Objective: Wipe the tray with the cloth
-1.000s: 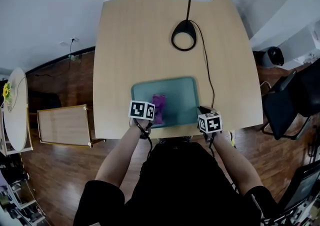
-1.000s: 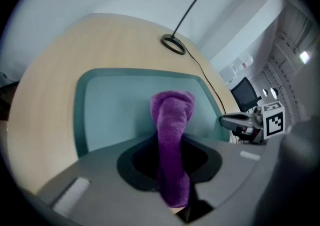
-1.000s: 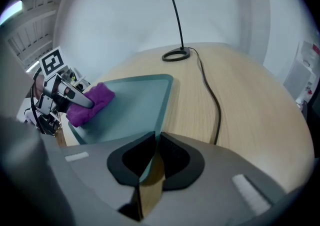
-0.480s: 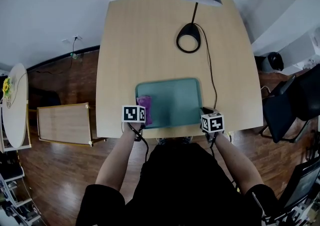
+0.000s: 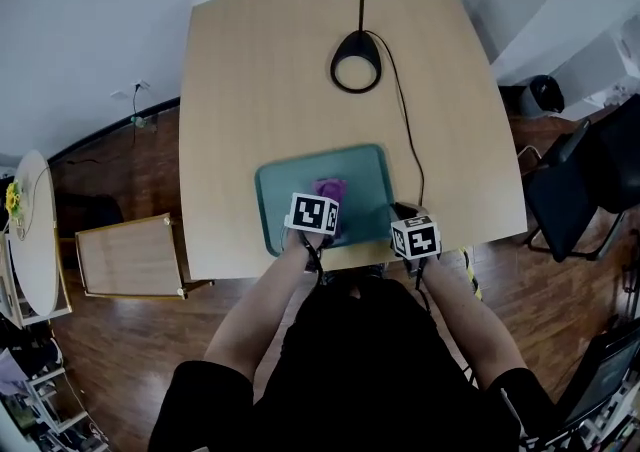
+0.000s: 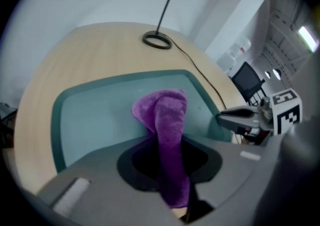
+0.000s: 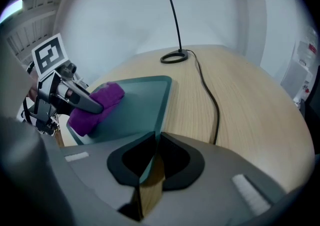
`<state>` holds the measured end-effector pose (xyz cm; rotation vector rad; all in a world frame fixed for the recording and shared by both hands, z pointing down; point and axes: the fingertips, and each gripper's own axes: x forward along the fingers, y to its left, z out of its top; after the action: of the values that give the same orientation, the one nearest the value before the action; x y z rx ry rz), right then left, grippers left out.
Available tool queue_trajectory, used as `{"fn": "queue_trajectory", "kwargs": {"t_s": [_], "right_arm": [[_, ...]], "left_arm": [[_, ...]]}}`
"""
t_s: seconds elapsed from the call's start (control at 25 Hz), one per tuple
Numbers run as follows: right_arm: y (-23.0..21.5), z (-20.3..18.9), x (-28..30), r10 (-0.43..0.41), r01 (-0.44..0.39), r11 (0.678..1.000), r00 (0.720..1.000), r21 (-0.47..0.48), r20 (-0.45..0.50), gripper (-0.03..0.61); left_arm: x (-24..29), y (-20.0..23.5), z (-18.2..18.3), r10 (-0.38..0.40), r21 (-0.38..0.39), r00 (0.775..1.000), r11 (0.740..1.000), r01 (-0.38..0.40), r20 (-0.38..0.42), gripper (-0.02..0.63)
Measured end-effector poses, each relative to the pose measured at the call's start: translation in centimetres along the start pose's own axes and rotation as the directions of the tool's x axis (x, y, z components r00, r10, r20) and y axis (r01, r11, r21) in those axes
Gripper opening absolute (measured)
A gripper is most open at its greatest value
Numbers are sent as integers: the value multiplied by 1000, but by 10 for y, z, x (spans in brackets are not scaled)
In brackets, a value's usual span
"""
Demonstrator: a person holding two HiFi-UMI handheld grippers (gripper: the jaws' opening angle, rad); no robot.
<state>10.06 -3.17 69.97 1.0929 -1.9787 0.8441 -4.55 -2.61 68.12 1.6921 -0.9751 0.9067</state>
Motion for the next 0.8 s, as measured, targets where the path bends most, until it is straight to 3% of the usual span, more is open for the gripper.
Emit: {"fn": "queue_trajectory", "kwargs": {"t_s": [0.2, 0.4, 0.6, 0.8], "right_arm": [[2, 1, 0, 12, -12, 1000, 1000, 7, -4, 34], [3, -2, -1, 33, -33, 999, 999, 0, -12, 34], [-2, -1, 0, 40, -40, 999, 999, -9, -12, 35], [-4, -3, 1, 53, -53, 998, 998, -17, -20, 37]], "left_arm": [[36, -85, 19, -154, 131, 983, 977, 166, -96, 112], [45, -112, 11, -180, 211, 974, 955, 207, -140, 112], [26, -71, -3, -175, 137, 978, 972, 190, -109, 112], [-12, 4, -43, -112, -13, 992, 994, 111, -51, 112]]}}
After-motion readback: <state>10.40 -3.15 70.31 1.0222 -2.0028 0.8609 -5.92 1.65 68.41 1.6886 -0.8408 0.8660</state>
